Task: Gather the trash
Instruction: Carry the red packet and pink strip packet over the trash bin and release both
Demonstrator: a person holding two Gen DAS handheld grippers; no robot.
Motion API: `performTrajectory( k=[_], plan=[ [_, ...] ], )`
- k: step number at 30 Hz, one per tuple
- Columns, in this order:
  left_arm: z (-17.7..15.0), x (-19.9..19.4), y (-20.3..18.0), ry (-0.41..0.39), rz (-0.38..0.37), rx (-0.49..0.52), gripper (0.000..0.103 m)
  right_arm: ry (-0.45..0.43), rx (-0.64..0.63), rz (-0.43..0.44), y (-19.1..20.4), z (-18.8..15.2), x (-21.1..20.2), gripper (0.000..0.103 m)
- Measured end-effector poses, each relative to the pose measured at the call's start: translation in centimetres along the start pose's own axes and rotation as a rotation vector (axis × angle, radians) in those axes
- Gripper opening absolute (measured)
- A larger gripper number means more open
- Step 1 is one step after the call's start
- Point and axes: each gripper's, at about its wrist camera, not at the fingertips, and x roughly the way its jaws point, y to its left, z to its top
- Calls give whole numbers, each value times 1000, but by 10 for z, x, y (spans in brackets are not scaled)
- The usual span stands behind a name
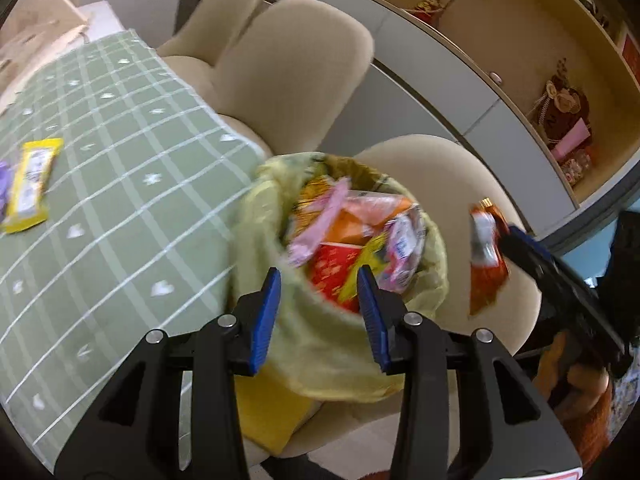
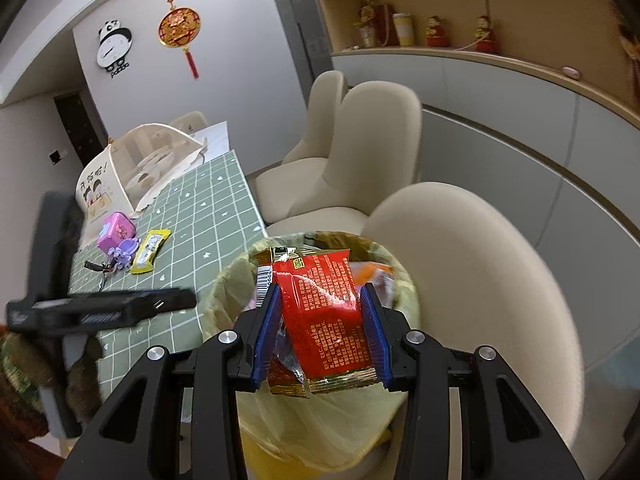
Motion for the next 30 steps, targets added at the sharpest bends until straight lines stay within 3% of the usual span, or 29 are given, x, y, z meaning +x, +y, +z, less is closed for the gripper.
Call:
performTrajectory(
  k=[5, 10, 14, 22, 24, 30],
  plan=[
    [-12, -36, 28, -48, 69, -39, 39, 39, -65, -18, 15, 7, 41, 39],
    [-16, -62, 51, -85, 135, -63, 41, 157, -70, -35, 14, -10, 93, 39],
    [-17, -75, 64, -101, 159, -69, 42, 210, -76, -55, 18, -25, 112, 39],
    [-16, -77, 82, -95, 151, -87, 43, 184, -35, -54, 17, -19, 102, 42],
    [-16, -76, 84, -90, 143, -85, 43, 183, -34, -47, 19, -17, 97, 54],
    [-15, -73, 99, -88, 133, -92, 43, 138, -84, -86, 34, -12, 74, 60]
  ],
)
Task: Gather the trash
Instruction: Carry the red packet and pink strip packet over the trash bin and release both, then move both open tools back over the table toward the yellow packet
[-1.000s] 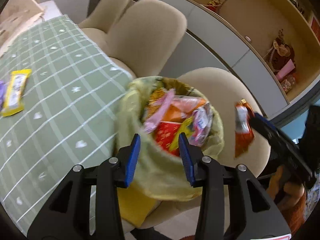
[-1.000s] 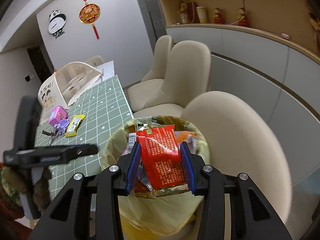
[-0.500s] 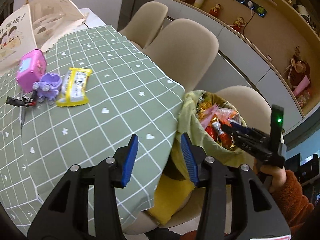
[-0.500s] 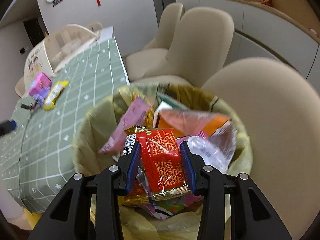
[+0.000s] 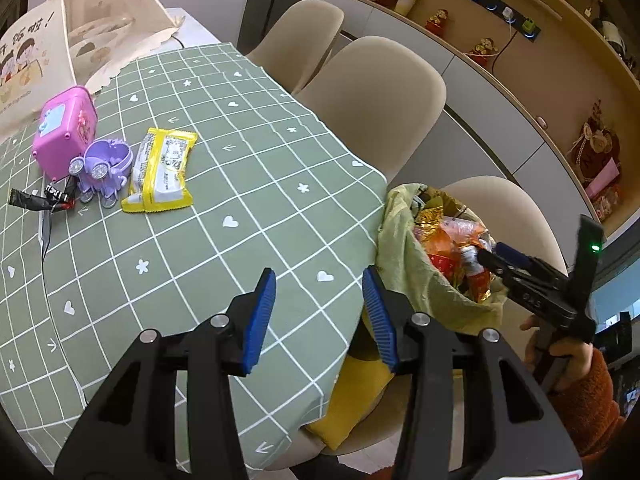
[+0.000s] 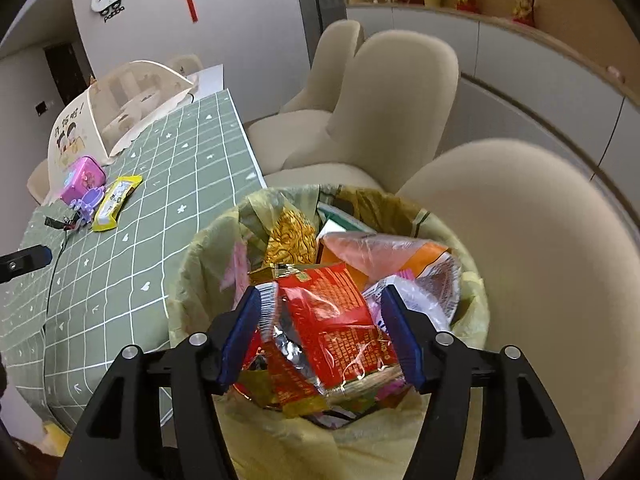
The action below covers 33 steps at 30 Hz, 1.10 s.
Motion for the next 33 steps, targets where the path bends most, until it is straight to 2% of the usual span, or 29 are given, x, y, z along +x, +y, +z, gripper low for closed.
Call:
performTrajectory(
  k=[4, 8, 13, 18, 21, 25, 30, 33],
  plan=[
    [1, -1, 25, -13, 13, -39, 43, -45, -7, -2, 9, 6, -20, 61],
    [8, -11, 63, -69, 56, -95, 43, -66, 4, 46, 20, 15, -33, 61],
    [25, -28, 121, -174, 158, -164, 43, -55, -61, 148, 57, 25, -32, 61],
    [39, -40, 179, -238, 256, -224, 43, -19, -120, 169, 97, 27, -18, 61],
    [46, -40, 207, -227, 304, -244, 43, 7, -138, 178, 117, 27, -9, 61],
    [50, -34, 233, -198, 300, -270, 43, 45, -158, 189, 142, 29, 6, 61],
    [59, -21, 249, -178, 302, -236, 43, 71, -179, 193, 163, 33, 18, 61],
    [62, -7, 254, -128, 299, -193, 43, 90, -171, 192, 171, 36, 28, 61]
  ],
)
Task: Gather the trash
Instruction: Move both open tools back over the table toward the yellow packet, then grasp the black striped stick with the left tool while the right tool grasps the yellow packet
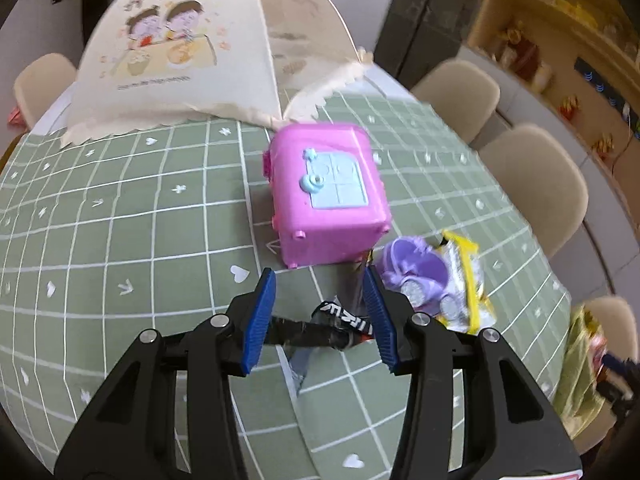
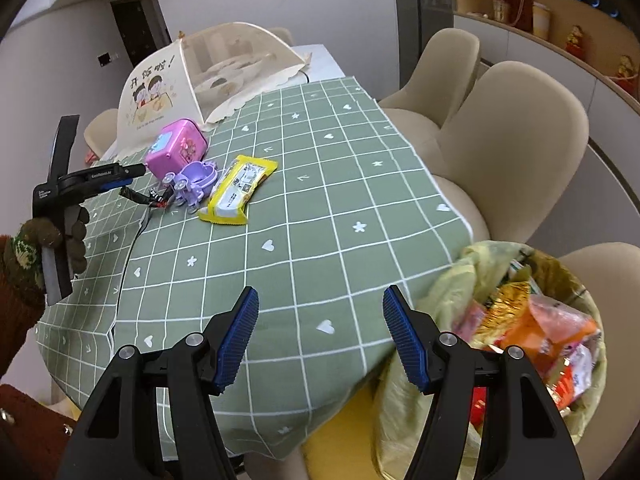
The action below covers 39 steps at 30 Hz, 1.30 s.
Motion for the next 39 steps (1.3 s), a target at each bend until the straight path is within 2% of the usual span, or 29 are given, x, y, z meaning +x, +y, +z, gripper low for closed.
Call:
performTrajectory(
  k=[2, 8, 10, 13, 18, 22, 27, 35, 39],
  plan=[
    [-2, 9, -2, 31, -16, 38, 43, 12, 15, 20, 4, 5, 8, 61],
    [-26, 21, -9, 135, -137, 86, 43, 35, -27, 56, 26, 12, 24, 61],
    [-32, 22, -15, 153, -155, 102, 43, 49, -41, 58, 30, 12, 30, 61],
    [-35, 26, -17, 172, -161, 69, 43, 59, -45, 71, 36, 13, 37, 61],
    [-27, 34, -11, 179, -172, -44, 43, 53, -63, 74, 47, 26, 49, 61],
    [-26, 34, -13, 172, -160, -26, 37, 57, -66, 105, 55, 36, 61, 61],
    [-27, 33, -7, 179, -196, -44, 35, 78, -70, 140, 66, 46, 82, 61],
    [-20, 39, -6, 188, -243, -41, 35, 83, -72, 113, 76, 63, 107, 61],
    [-22, 34, -8, 176, -229, -11, 34, 89, -59, 112, 76, 69, 120, 61]
  ],
)
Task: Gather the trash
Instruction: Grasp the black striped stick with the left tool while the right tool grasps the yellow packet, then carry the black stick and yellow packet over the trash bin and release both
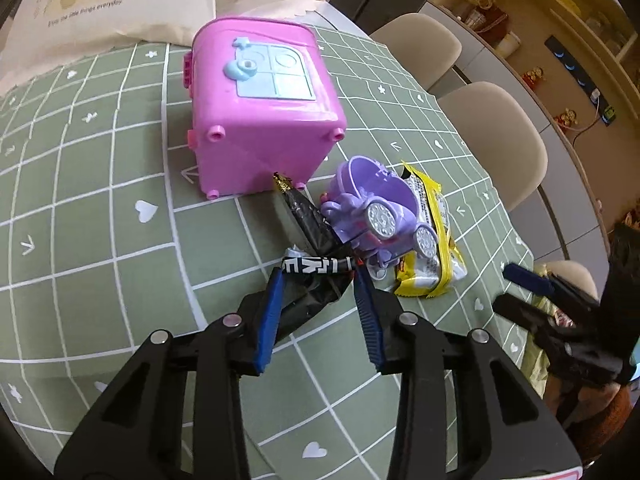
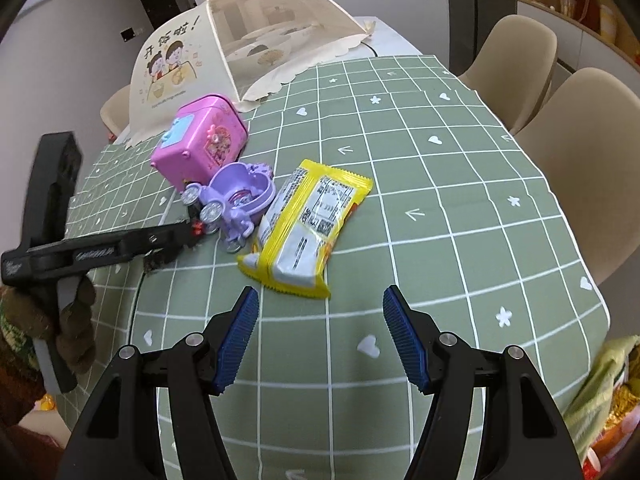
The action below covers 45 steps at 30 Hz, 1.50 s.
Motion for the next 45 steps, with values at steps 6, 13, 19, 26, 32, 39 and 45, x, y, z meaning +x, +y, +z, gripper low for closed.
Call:
performTrajectory(
  k=[6, 13, 19, 26, 32, 39, 45],
  plan=[
    [-10, -15, 2, 0, -11, -27, 33, 11, 57, 27, -1, 17, 29, 61],
    [-25, -35, 0, -9, 6, -36, 33, 50, 62, 10, 7, 39, 61, 62],
    [-32, -46, -9, -18, 30, -32, 33, 79, -37, 11, 19, 33, 60, 58],
    [-39, -53, -25, -22, 26, -25, 33, 85, -73, 24, 17, 7, 26, 27],
    [-47, -66, -58, -44, -1, 22, 33, -6, -43, 11, -4, -14, -38, 26],
    [-46, -73, -130, -83, -65, 138, 33, -126, 32, -47, -46, -40, -122, 26],
    [-53, -70, -207, -95, -127, 255, 33, -209, 79, -132, -86, -80, -187, 26]
  ],
)
